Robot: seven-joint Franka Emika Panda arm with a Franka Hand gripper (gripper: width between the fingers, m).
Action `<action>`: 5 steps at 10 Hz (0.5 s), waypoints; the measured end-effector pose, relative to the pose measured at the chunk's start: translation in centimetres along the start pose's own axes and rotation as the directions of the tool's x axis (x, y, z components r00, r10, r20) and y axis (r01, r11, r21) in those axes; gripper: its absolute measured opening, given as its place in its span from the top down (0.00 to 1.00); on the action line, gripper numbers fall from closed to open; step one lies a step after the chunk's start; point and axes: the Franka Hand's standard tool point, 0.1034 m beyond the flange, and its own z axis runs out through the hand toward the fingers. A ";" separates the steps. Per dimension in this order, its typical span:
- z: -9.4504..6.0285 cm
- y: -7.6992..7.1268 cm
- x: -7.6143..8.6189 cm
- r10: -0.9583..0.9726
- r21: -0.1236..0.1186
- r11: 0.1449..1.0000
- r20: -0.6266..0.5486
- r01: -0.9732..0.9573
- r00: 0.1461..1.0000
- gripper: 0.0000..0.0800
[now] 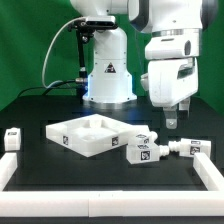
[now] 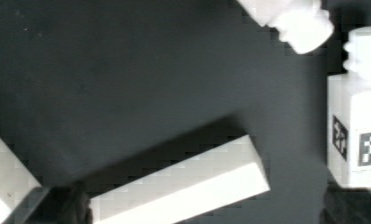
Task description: Assemble one leg
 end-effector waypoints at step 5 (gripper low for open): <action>0.1 0.0 0.0 0.001 0.002 1.000 0.001 -0.001 1.000 0.19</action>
Offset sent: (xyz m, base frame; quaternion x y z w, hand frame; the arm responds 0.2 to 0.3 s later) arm 0.0000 0.0000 0.0000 0.0000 0.0000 0.0000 1.0000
